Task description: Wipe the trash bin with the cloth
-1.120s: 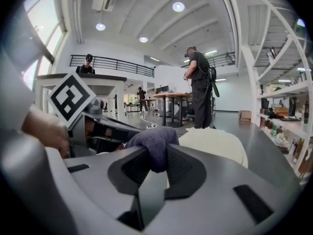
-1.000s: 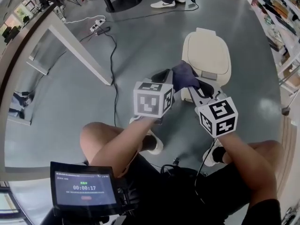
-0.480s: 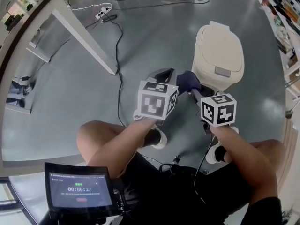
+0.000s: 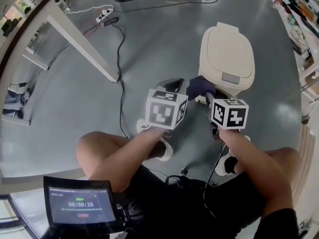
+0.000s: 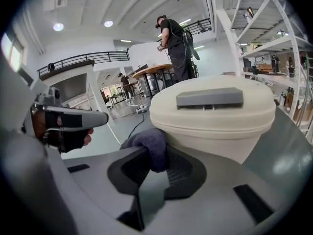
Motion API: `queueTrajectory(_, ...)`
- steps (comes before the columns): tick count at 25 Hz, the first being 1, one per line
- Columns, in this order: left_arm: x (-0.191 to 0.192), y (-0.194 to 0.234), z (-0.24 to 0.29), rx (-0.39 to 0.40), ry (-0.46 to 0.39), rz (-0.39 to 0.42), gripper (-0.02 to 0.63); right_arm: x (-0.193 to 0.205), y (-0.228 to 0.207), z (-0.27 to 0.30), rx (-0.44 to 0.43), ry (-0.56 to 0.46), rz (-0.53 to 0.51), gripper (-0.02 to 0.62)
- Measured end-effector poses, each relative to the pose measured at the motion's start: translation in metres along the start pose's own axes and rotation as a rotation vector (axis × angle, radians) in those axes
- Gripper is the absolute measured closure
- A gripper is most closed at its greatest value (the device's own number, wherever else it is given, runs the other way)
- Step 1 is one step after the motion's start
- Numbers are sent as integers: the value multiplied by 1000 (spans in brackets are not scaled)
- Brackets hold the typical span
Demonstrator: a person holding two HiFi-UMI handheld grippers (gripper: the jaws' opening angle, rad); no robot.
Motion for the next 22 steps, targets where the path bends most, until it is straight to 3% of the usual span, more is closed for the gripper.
queueTrajectory(6, 3, -13, 21, 29, 29, -30, 609, 3, -24, -5, -4, 1, 35, 529)
queueTrajectory(22, 22, -39, 63, 71, 149, 34, 609, 14, -86, -27, 52, 29, 97, 529)
Point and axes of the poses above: the fingertips, and each gripper's own axes: z forward along the fingers, y to its left, x out of its underside, the point moved 6 cm from there along -z, backward along the fingers, and after that the axes turned 13 degrees about x, right-handed, at the moved point
